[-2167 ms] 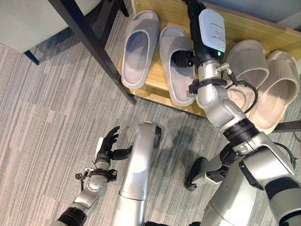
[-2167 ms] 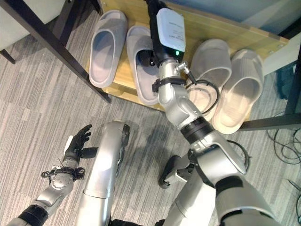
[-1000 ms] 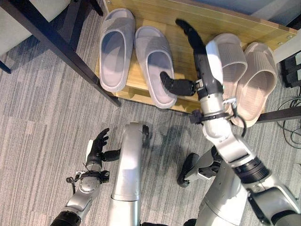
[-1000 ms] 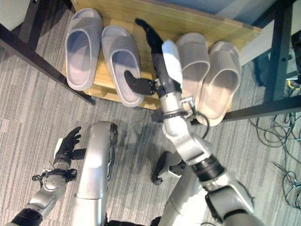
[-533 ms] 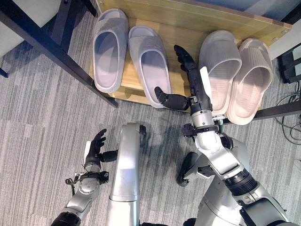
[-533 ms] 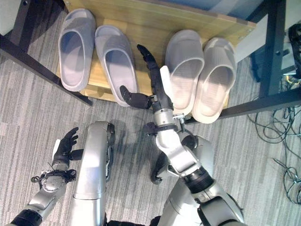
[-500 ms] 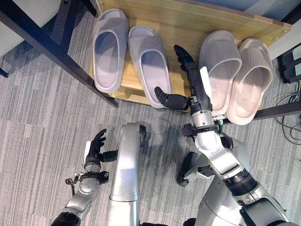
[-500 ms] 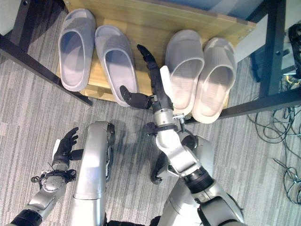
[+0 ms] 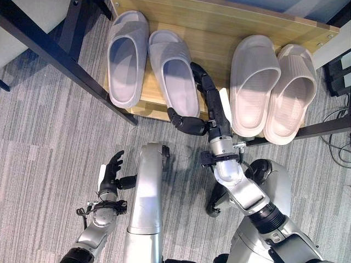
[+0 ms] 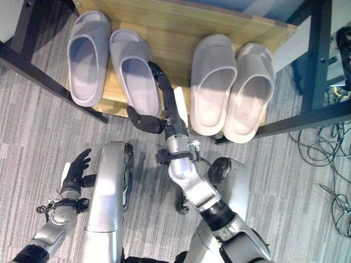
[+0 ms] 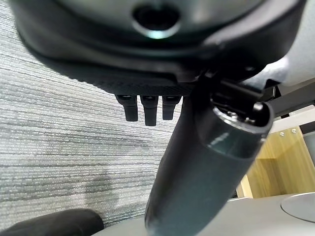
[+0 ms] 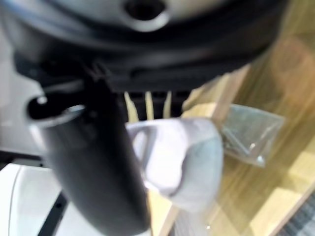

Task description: Arrange the slippers neatly on the shoe rack.

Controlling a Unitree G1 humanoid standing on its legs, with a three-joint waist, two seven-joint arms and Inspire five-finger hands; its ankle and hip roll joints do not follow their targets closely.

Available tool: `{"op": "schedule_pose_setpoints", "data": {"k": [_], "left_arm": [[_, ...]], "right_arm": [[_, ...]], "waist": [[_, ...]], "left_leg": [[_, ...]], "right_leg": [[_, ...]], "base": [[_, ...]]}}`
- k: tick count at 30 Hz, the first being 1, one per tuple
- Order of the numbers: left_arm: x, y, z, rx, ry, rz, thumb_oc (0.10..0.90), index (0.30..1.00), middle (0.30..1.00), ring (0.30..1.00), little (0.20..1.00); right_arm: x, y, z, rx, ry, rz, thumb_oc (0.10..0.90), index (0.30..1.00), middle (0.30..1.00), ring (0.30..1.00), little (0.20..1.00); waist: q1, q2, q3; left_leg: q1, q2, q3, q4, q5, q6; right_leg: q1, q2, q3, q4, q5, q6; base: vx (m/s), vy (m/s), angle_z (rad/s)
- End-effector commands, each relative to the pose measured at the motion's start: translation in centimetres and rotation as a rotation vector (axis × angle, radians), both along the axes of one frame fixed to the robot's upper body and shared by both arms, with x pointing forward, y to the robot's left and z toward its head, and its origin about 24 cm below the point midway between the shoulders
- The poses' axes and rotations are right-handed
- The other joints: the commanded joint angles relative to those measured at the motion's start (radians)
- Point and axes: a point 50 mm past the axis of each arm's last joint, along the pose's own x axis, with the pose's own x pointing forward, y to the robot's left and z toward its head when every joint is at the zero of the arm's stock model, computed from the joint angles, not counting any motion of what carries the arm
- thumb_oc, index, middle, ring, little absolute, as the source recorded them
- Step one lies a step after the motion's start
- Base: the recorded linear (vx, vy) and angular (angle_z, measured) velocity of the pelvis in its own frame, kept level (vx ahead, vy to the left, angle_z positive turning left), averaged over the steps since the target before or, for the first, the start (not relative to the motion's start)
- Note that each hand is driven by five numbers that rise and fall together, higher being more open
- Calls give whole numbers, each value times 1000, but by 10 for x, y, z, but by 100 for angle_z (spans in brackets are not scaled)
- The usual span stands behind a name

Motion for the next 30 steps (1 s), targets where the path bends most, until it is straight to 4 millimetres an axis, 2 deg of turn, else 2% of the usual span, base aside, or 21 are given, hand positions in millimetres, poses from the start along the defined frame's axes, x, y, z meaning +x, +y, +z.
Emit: {"op": "schedule_pose_setpoints", "data": {"k": [1, 10, 25, 30], "left_arm": [[-3, -19, 4, 15, -54, -68, 800, 900, 900, 900, 900], [0, -23, 8, 36, -71, -107, 800, 900, 900, 900, 900], [-4, -27, 1, 53, -44, -165, 800, 900, 900, 900, 900], [-5, -26, -1, 53, -38, -161, 800, 900, 900, 900, 900]], "right_arm": [[-15, 22, 52, 128, -241, 137, 800, 900, 900, 900, 900], [-4, 38, 56, 110, -232, 141, 800, 900, 900, 900, 900], [22, 59, 60, 102, -154, 125, 800, 900, 900, 900, 900], [23, 64, 61, 101, -145, 140, 800, 900, 900, 900, 900]], "waist": [[56, 12, -37], [75, 36, -37], [113, 90, -37], [118, 96, -37]], "left_leg": [[-16, -46, 1, -41, -50, -23], [-16, -49, -3, -42, -52, -24], [-16, -77, -6, -65, -38, -27], [-16, -84, -6, -67, -34, -30]], "right_leg": [[71, -85, 37, 94, -40, 48], [78, -89, 34, 92, -43, 53], [118, -98, 28, 84, -37, 58], [127, -102, 27, 82, -35, 55]], "base": [[0, 0, 0], [0, 0, 0], [9, -8, 4], [5, -11, 7]]}}
